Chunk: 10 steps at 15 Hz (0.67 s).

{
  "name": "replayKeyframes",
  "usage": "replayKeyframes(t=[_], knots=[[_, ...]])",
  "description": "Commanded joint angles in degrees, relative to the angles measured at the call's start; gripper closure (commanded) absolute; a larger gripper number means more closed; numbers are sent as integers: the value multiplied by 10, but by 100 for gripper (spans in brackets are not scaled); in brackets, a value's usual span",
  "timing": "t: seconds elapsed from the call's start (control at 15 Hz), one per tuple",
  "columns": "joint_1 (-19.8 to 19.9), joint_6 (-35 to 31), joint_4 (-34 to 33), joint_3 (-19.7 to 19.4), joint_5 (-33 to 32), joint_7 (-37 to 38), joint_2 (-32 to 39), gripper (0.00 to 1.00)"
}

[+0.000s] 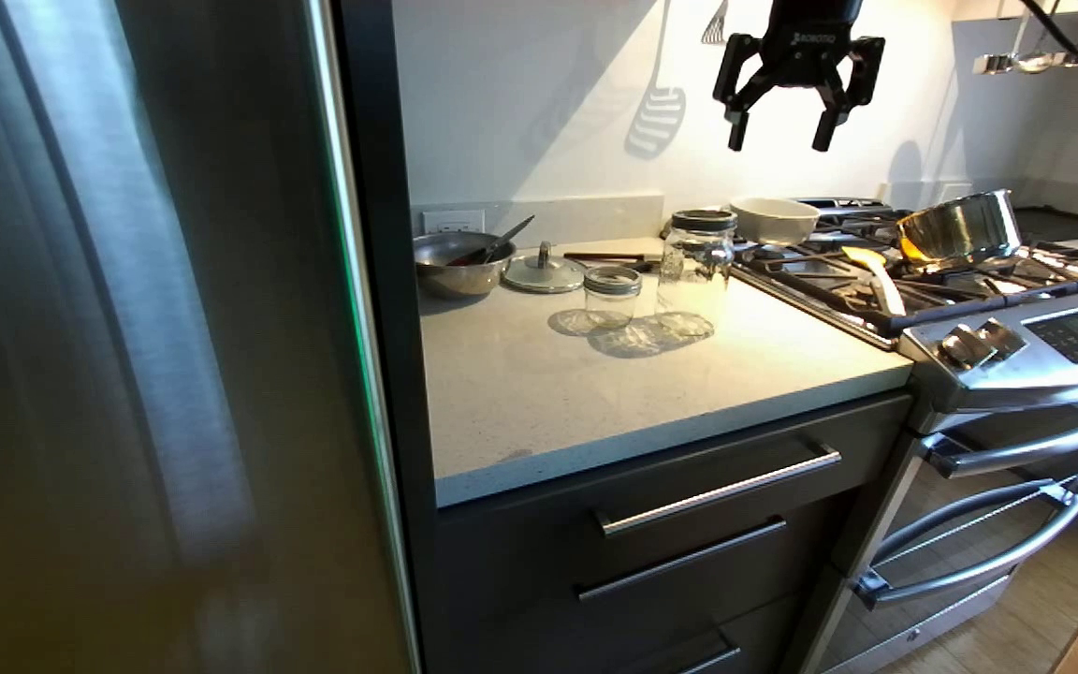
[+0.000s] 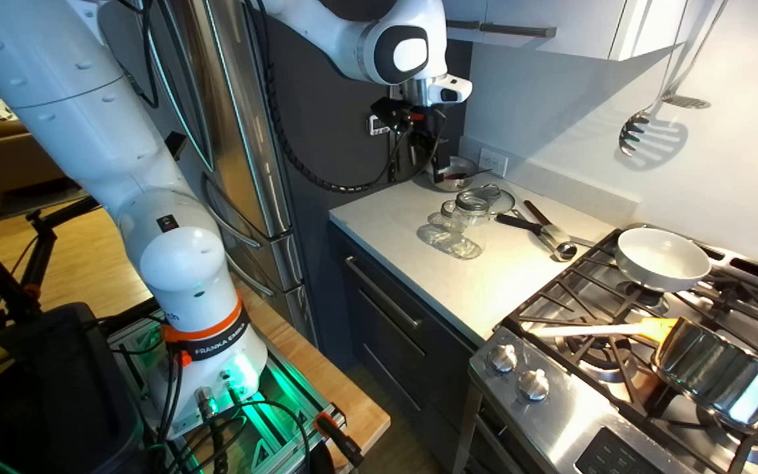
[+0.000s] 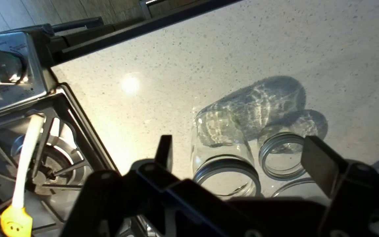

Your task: Remove the lids from the big and small jug

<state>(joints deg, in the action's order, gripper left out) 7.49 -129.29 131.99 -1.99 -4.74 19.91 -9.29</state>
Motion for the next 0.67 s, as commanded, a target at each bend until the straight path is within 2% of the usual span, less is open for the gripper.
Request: replayKeyframes(t=[0.0, 0.27, 0.6], knots=[[14, 3, -8, -5, -35, 66, 9, 0], [25, -4, -9, -9, -57, 106, 10, 0], [34, -5, -26, -25, -50, 87, 36, 0]])
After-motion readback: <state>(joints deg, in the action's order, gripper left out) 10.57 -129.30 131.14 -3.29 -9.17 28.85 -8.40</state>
